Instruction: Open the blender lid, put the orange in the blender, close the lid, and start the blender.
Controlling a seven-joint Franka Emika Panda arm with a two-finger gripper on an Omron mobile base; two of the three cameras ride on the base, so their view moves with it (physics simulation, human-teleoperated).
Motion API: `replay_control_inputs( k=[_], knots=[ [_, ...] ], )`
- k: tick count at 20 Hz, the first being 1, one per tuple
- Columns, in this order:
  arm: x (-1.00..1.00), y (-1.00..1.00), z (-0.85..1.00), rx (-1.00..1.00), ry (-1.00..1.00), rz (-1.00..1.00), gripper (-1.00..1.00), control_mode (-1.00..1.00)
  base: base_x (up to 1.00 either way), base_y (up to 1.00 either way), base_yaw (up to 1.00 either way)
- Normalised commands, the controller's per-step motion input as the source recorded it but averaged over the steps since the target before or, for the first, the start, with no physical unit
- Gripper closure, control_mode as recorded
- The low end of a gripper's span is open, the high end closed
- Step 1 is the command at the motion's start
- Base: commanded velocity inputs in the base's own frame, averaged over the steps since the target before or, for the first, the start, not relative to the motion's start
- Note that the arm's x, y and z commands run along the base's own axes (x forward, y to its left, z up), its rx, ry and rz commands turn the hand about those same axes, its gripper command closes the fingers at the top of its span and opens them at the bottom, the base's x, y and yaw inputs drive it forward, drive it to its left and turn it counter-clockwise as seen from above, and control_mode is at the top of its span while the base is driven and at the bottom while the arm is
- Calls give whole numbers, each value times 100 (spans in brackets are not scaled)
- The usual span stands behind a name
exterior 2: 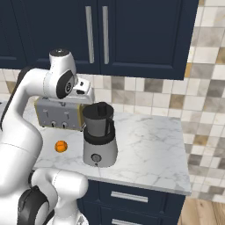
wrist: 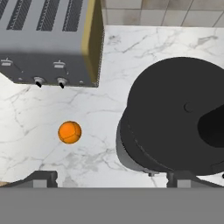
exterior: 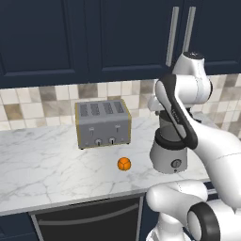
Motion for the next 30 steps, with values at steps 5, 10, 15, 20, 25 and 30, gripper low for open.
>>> replay_control_inputs(
  k=[5, 10, 15, 20, 25, 30],
  knots=[
    [0, 0, 0, 0, 0, 0, -100, -100, 0, 0, 0],
    [-4, 5, 0, 0, 0, 0, -100, -100, 0, 0, 0],
    [0, 0, 0, 0, 0, 0, -100, 100, -13, 64, 0],
    [0, 0, 0, 0, 0, 0, -100, 100, -2, 60, 0],
    [0, 0, 0, 0, 0, 0, -100, 100, 0, 20, 0],
    [0, 0, 0, 0, 0, 0, -100, 100, 0, 4, 0]
  ],
)
